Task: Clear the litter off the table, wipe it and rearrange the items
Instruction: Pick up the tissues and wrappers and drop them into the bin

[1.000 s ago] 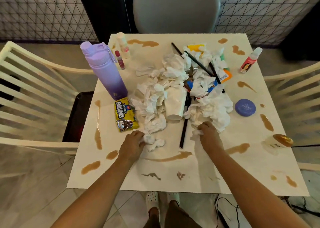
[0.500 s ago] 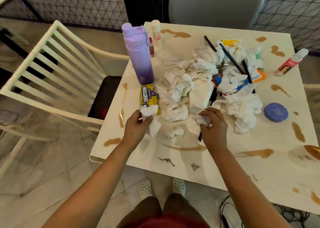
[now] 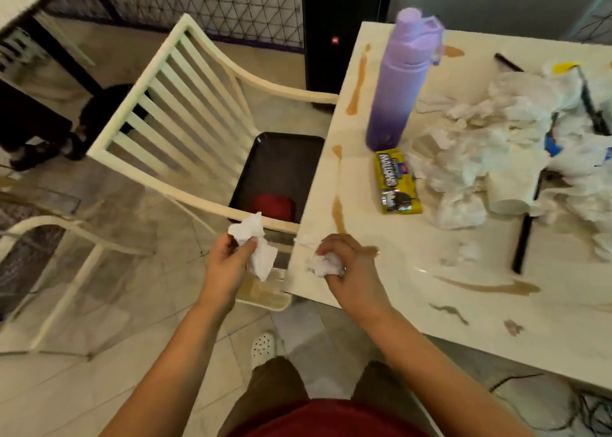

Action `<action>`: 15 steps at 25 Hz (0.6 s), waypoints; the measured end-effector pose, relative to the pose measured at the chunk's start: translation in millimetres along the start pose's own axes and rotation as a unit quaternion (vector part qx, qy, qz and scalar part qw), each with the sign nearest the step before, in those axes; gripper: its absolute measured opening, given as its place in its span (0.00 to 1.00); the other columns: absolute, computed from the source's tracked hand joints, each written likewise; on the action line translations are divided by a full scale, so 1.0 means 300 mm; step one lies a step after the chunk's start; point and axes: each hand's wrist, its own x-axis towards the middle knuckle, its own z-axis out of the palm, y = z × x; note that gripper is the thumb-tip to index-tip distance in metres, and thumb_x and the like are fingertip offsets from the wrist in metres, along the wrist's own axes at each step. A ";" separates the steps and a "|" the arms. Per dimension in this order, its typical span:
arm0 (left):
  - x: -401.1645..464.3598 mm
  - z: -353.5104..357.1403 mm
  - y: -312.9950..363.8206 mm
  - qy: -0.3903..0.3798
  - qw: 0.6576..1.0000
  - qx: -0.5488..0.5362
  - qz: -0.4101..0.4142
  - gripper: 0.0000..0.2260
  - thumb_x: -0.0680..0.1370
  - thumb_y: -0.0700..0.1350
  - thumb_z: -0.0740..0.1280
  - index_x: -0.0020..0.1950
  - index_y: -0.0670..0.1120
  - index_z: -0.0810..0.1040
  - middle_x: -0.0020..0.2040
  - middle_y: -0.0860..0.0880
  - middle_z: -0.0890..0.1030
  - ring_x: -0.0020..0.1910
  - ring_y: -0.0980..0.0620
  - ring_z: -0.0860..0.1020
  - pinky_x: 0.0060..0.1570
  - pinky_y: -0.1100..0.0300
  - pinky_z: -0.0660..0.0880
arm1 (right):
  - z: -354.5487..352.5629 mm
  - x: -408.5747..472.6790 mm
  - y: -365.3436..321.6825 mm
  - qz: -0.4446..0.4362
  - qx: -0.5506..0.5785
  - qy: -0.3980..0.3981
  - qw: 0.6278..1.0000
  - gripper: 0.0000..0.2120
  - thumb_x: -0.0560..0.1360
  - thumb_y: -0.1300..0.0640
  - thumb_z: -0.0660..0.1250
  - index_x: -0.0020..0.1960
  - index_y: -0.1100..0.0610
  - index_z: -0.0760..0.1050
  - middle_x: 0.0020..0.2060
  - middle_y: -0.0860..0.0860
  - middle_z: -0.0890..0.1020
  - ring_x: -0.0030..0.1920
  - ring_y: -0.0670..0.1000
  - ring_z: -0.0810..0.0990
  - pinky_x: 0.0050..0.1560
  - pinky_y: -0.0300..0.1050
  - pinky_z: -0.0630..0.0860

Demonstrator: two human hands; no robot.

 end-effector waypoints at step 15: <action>0.364 -0.524 -0.416 -0.048 0.970 0.057 -0.232 0.16 0.78 0.37 0.62 0.65 0.43 0.69 0.57 0.44 0.76 0.52 0.46 0.75 0.48 0.52 0.75 | 0.820 0.046 0.109 0.455 0.057 -0.017 0.888 0.12 0.71 0.70 0.64 0.47 0.55 0.74 0.53 0.55 0.77 0.46 0.52 0.76 0.36 0.34 0.72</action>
